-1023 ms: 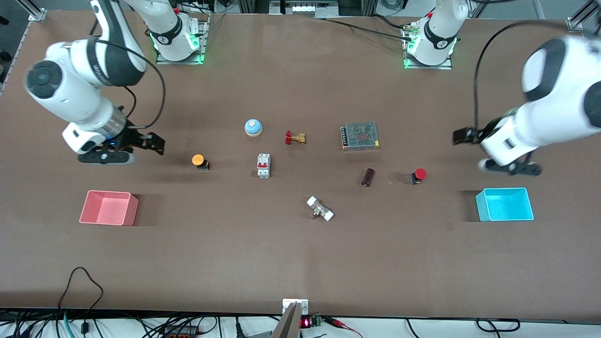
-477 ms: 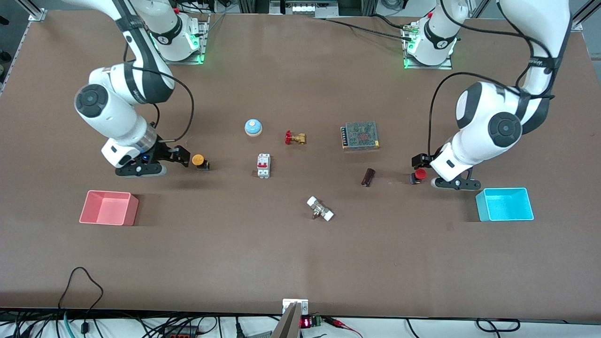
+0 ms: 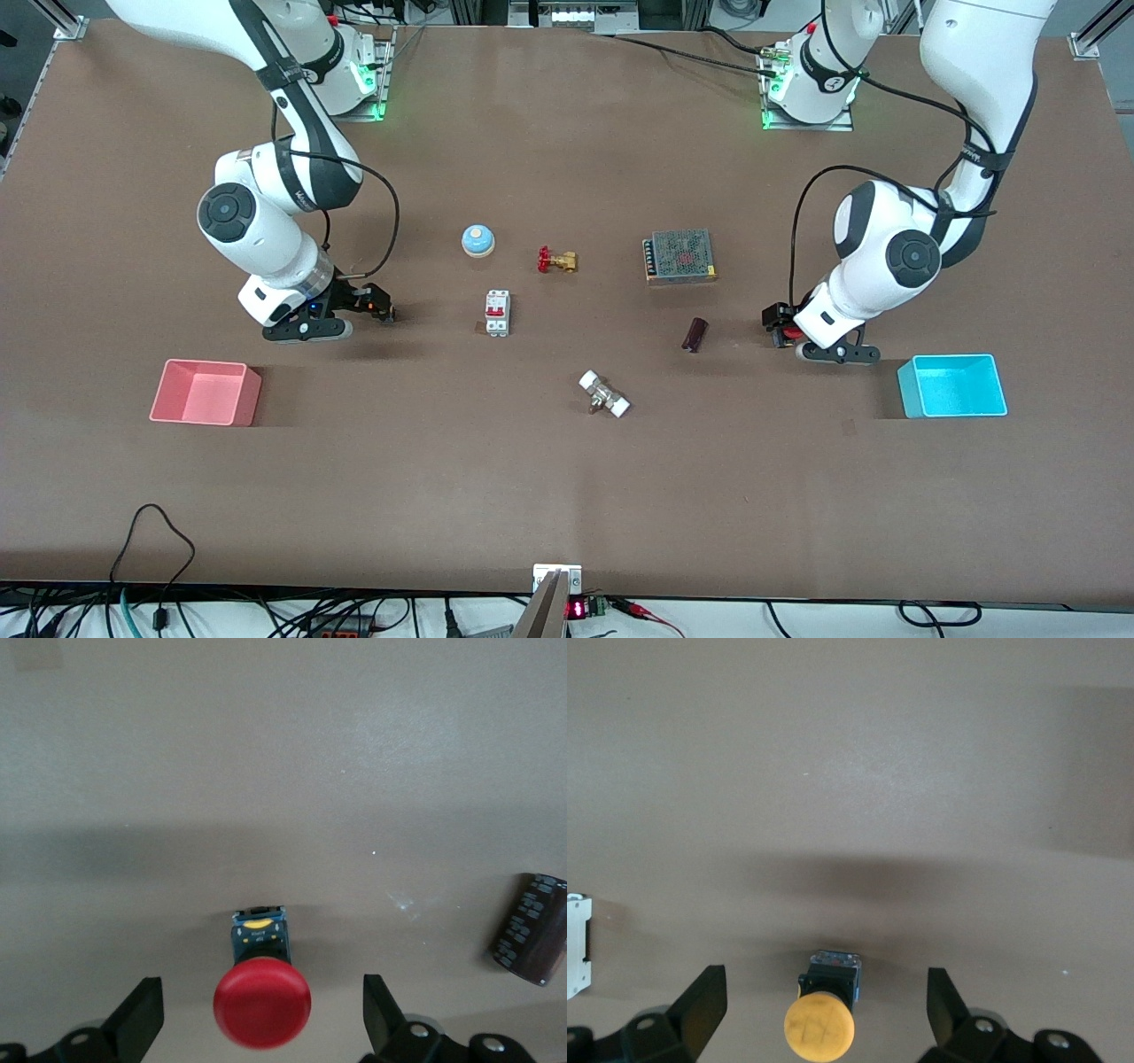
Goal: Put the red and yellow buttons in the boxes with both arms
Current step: 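Grasp the yellow button with the right gripper while the left gripper grasps red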
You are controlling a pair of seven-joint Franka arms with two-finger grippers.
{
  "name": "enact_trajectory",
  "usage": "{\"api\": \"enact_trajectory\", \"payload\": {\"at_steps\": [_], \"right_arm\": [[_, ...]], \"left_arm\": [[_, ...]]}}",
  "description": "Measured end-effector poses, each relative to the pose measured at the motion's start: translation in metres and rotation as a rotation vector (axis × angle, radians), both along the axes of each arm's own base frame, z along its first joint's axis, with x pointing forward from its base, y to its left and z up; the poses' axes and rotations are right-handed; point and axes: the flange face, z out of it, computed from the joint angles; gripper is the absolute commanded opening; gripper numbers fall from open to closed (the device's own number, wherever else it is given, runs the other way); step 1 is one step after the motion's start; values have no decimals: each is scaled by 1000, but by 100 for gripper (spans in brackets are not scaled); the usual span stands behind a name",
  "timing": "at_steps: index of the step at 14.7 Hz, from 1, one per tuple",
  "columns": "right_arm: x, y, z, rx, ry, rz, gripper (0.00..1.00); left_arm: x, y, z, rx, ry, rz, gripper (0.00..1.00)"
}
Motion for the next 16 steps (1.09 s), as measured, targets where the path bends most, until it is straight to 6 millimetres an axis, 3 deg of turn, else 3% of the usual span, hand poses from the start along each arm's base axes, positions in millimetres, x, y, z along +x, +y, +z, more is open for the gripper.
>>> {"api": "enact_trajectory", "payload": {"at_steps": [8, 14, 16], "right_arm": [[-9, 14, -35, -9, 54, 29, 100], [-19, 12, -55, -26, 89, 67, 100], [-20, 12, -55, -27, 91, 70, 88]], "left_arm": [[0, -1, -11, 1, -8, -5, 65], [-2, -1, -23, -1, 6, -5, 25], [1, -1, -21, -2, -2, -4, 25]]}}
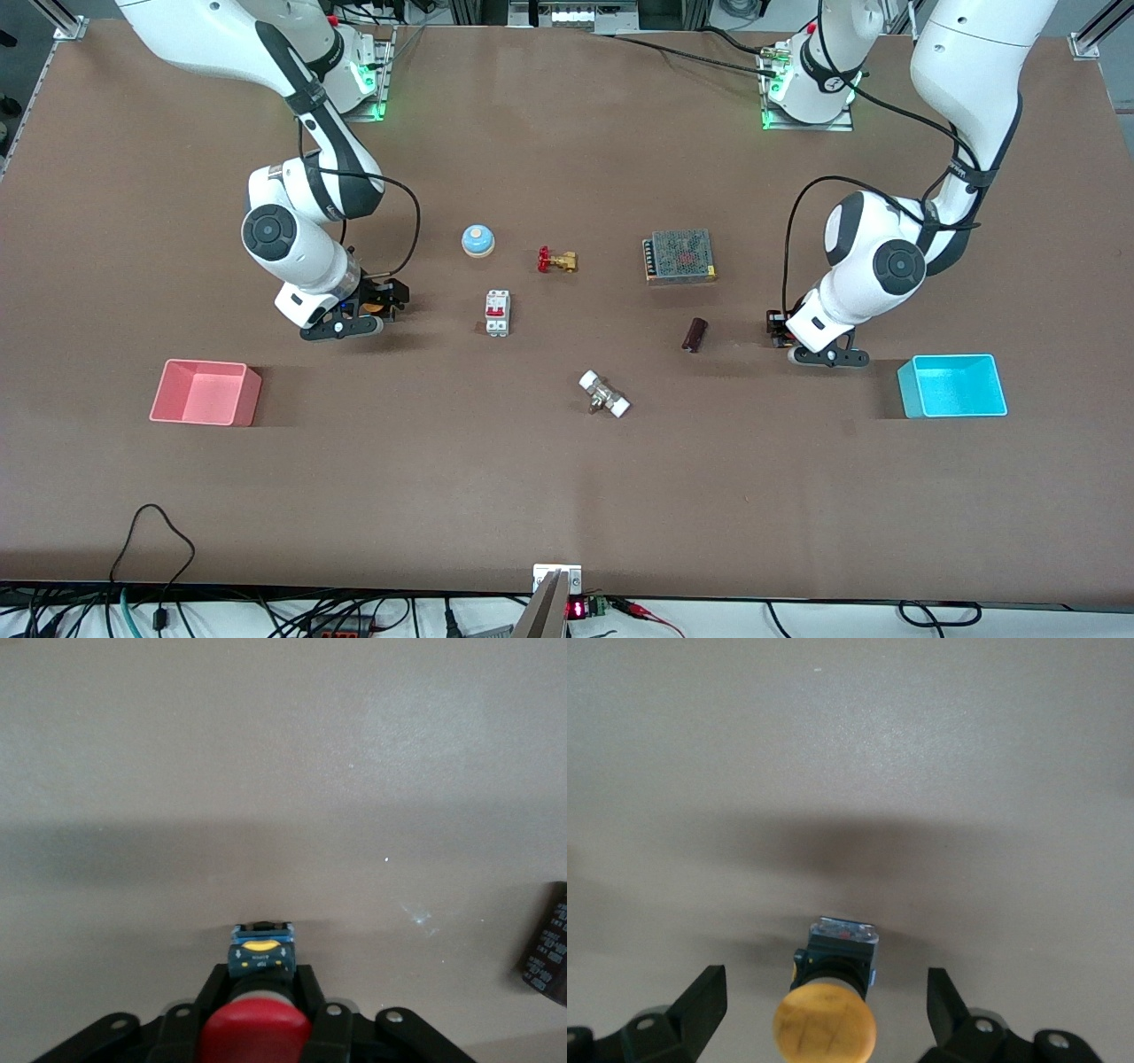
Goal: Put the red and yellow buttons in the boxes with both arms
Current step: 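Grasp the yellow button with the right gripper while the left gripper grasps red, then carry red to the cyan box with the left gripper while the right gripper carries yellow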
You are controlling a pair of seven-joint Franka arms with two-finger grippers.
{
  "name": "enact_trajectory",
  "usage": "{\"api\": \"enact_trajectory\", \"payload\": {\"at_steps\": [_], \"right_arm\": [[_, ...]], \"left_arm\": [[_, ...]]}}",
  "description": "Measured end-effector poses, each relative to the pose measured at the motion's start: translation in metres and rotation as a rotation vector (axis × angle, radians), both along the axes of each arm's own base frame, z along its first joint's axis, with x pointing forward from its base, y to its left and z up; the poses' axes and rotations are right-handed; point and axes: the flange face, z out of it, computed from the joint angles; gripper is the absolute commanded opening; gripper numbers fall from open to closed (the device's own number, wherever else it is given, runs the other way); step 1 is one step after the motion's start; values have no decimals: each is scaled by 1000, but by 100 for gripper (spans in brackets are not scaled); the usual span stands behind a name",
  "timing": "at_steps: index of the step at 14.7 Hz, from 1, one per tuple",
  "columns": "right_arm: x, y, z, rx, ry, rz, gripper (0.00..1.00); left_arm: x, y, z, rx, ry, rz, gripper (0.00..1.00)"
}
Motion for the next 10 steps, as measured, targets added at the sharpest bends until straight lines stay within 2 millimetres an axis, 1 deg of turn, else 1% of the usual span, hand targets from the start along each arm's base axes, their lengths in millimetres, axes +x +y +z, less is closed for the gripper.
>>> {"api": "enact_trajectory", "payload": {"at_steps": [1, 3, 5, 7, 8, 10], "right_arm": [[0, 0, 0, 0, 0, 0, 80], [0, 0, 0, 0, 0, 1, 60], [0, 0, 0, 0, 0, 1, 41], [0, 0, 0, 0, 1, 1, 29], [0, 0, 0, -1, 1, 1, 27], [0, -1, -1, -1, 1, 1, 24]], "left_arm": [[1, 0, 1, 0, -3, 0, 25], [6, 2, 9, 0, -15, 5, 25], [15, 8, 27, 7, 5, 12, 25], [29, 19, 59, 23, 49, 21, 25], [38, 28, 78, 42, 62, 19, 25], [54, 54, 115, 102, 67, 10, 25]]}}
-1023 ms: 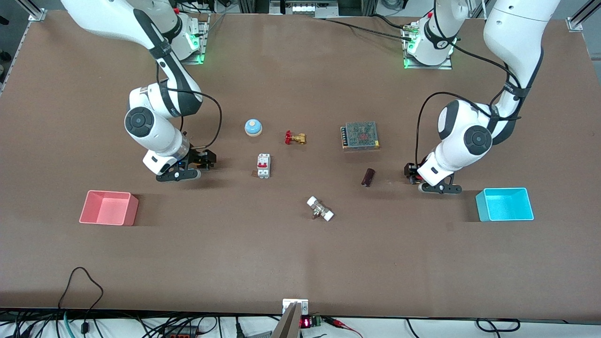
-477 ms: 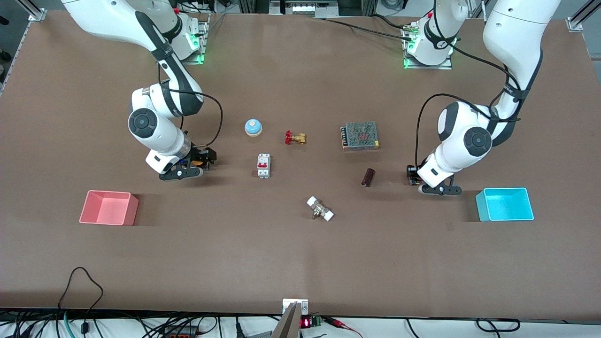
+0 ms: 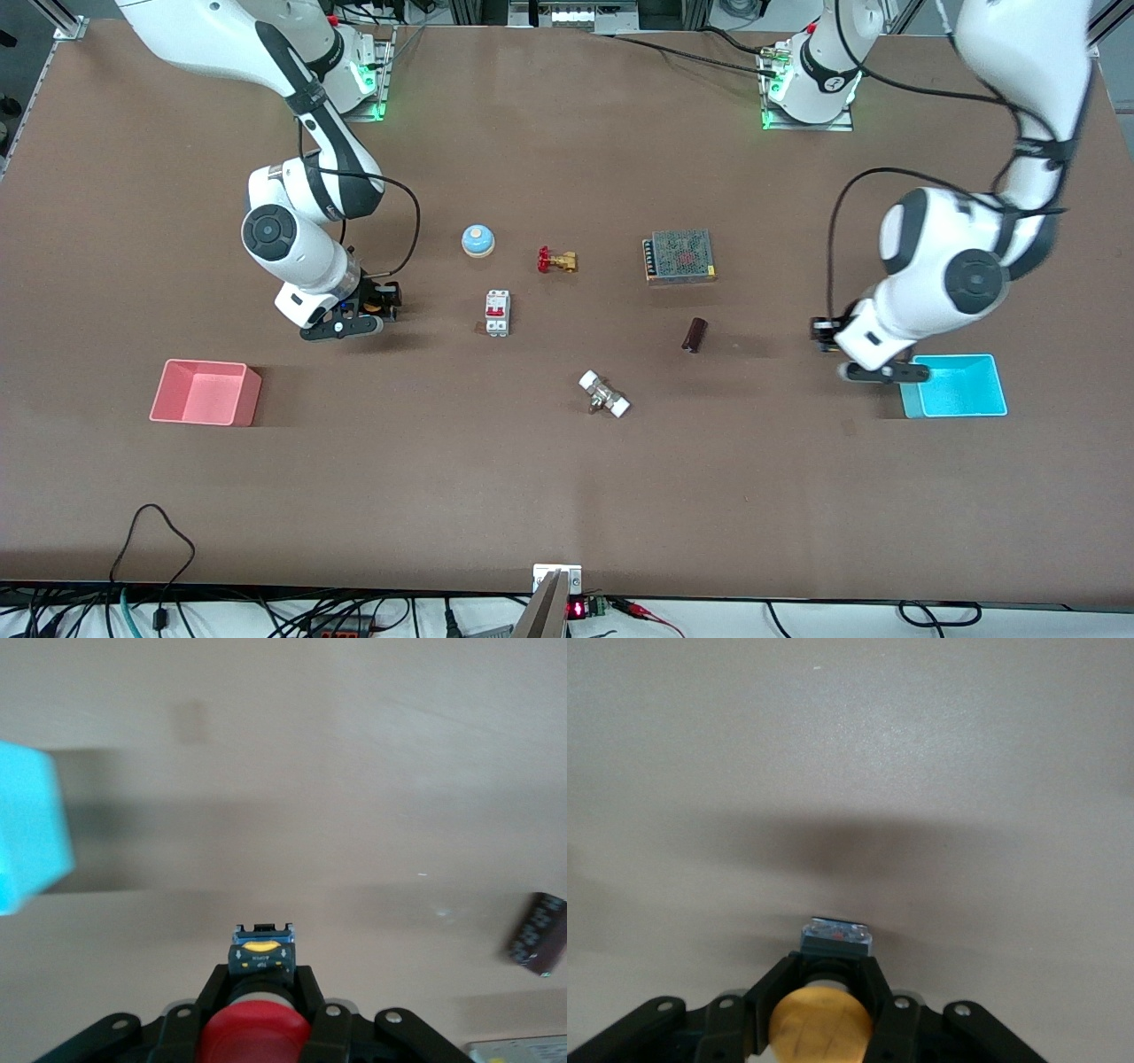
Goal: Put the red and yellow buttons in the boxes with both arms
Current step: 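Carry red to the cyan box with the left gripper while the right gripper carries yellow, then lower yellow into the pink box with the right gripper while the left gripper releases red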
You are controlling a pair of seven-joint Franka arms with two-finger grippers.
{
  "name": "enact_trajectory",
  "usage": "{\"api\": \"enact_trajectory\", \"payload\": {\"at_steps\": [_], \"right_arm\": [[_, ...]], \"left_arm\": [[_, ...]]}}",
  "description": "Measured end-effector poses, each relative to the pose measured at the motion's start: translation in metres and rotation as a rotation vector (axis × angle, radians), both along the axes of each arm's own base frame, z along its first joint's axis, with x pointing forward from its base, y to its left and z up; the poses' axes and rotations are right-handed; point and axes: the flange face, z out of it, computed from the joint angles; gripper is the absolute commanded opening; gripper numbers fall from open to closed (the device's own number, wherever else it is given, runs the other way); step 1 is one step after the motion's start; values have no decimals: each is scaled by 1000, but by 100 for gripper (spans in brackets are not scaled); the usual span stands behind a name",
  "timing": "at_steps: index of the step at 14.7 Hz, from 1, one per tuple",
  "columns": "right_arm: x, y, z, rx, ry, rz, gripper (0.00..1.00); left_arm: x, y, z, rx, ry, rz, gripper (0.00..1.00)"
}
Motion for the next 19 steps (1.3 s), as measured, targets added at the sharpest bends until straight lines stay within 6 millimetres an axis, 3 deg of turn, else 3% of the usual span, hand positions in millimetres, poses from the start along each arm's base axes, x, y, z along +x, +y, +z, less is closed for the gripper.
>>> {"api": "enact_trajectory", "payload": {"at_steps": [3, 5, 8, 10, 12, 15, 19], "right_arm": [[2, -1, 2, 1, -7, -2, 24], [11, -12, 19, 3, -33, -23, 22], [40, -64, 85, -6, -54, -86, 22], [59, -109, 138, -11, -76, -103, 22], [72, -148, 170, -16, -106, -107, 22], [83, -203, 180, -36, -131, -125, 22], [92, -236, 147, -52, -113, -160, 22]], "left_arm": [[19, 52, 31, 60, -31, -7, 25], [27, 102, 25, 61, -28, 1, 25], [33, 159, -7, 40, -7, -2, 25], [38, 172, -27, 31, -22, -5, 25], [41, 177, -43, 25, -40, -22, 25], [40, 194, -66, 16, -52, -32, 25], [36, 204, -85, 6, -31, -25, 25]]}}
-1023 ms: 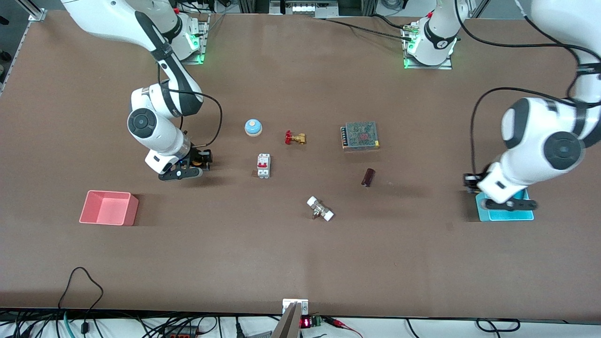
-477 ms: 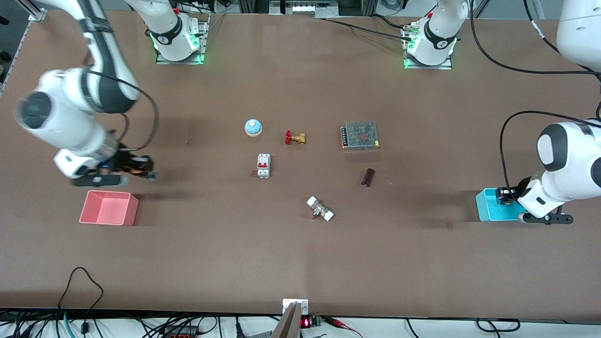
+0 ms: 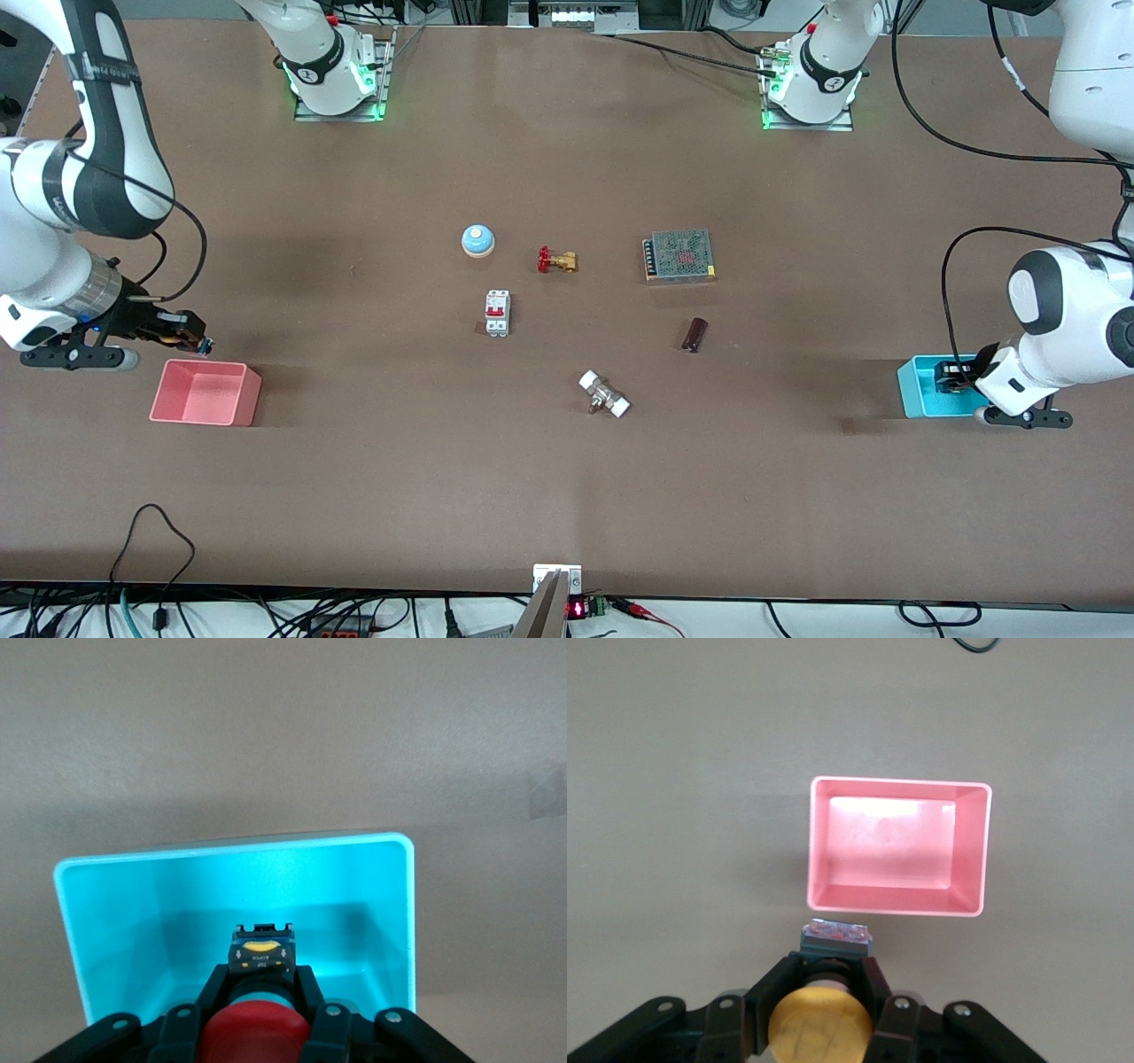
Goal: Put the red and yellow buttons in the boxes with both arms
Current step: 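Lower yellow into the pink box with the right gripper while the left gripper releases red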
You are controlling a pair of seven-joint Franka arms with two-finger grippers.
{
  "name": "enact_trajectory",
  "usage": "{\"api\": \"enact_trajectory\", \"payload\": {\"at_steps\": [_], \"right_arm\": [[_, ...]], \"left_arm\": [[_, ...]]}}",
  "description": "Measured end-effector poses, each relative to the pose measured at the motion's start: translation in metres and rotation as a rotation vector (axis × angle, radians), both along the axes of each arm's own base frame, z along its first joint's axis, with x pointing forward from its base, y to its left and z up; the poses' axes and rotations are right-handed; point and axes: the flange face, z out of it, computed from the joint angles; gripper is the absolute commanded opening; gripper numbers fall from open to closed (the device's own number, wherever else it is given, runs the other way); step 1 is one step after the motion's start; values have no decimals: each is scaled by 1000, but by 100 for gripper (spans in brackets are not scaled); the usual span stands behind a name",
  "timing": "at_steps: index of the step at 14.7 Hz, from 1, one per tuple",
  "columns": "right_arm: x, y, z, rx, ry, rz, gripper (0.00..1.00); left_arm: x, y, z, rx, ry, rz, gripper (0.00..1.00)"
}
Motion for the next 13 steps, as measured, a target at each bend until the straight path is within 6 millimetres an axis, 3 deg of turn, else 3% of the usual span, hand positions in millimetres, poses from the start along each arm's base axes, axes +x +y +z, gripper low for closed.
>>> {"api": "enact_trajectory", "payload": {"at_steps": [4, 6, 7, 9, 13], "right_arm": [[10, -15, -42, -10, -23, -12, 23], [13, -22, -62, -15, -29, -18, 23], [14, -24, -70, -16, -35, -20, 23], [17, -28, -85, -20, -49, -22, 23], [20, -29, -107, -25, -68, -16, 25]], "left_arm": [[-1, 2, -13, -5, 3, 4, 27], [-1, 2, -16, -6, 4, 4, 34], [-1, 2, -17, -7, 6, 4, 44], [-1, 2, -18, -7, 7, 4, 76], [0, 2, -16, -7, 4, 3, 87]]}}
